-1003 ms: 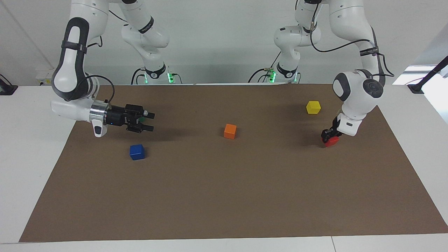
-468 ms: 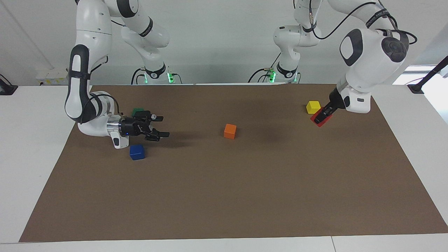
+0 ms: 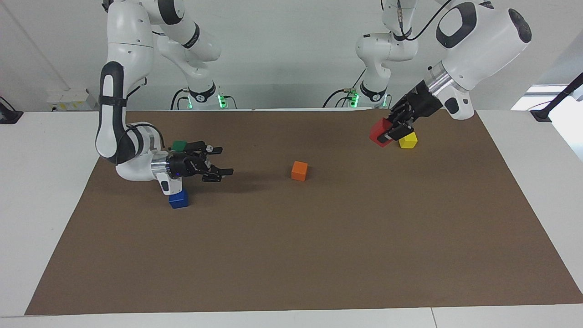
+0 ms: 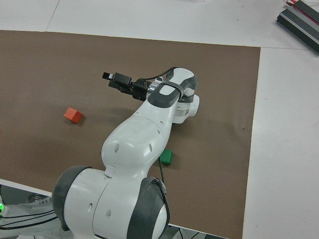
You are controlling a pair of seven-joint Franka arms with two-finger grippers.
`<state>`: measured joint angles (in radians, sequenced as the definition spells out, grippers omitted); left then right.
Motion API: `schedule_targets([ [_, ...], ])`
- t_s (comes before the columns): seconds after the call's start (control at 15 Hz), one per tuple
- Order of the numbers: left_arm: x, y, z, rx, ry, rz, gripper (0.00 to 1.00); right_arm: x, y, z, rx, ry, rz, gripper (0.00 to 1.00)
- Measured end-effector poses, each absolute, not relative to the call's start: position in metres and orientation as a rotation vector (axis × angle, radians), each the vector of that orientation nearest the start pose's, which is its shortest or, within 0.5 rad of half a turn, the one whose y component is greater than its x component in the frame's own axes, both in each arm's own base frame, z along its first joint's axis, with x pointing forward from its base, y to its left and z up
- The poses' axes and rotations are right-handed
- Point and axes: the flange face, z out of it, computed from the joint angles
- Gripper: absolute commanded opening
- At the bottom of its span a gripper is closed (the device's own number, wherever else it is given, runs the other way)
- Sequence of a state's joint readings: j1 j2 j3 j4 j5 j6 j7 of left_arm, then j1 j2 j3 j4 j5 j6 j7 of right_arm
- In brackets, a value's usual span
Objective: Transfer red block to right arm and stack on blue block
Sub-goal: 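Lift the red cube with the left gripper while the right gripper approaches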
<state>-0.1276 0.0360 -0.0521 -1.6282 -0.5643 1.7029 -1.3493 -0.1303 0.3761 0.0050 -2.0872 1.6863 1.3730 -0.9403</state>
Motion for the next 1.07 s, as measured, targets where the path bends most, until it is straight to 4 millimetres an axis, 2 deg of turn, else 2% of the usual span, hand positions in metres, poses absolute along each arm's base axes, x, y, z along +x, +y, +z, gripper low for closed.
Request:
schedule_targets([
  [0.13, 0.562, -0.168, 0.611, -2.681, -2.313, 0.729, 0.0, 0.56, 0.06, 0.308, -1.34, 0.048, -0.063, 1.0],
  [0.27, 0.559, -0.192, 0.611, -2.573, -2.454, 0.804, 0.0, 0.559, 0.072, 0.306, -1.346, 0.051, -0.032, 1.0],
  [0.4, 0.554, -0.212, 0.595, -2.475, -2.591, 0.98, 0.0, 0.558, 0.077, 0.305, -1.348, 0.047, -0.022, 1.0],
  [0.6, 0.546, -0.22, 0.566, -2.296, -2.768, 1.224, 0.0, 0.557, 0.079, 0.305, -1.348, 0.047, -0.019, 1.0],
  [0.74, 0.542, -0.227, 0.558, -2.303, -2.805, 1.29, 0.0, 0.556, 0.084, 0.304, -1.348, 0.042, -0.011, 1.0],
  [0.94, 0.537, -0.235, 0.534, -2.518, -2.732, 1.49, 0.0, 0.555, 0.089, 0.303, -1.347, 0.039, -0.003, 1.0],
  [1.07, 0.533, -0.242, 0.518, -2.553, -2.731, 1.495, 0.0, 0.555, 0.096, 0.301, -1.347, 0.045, -0.019, 1.0],
])
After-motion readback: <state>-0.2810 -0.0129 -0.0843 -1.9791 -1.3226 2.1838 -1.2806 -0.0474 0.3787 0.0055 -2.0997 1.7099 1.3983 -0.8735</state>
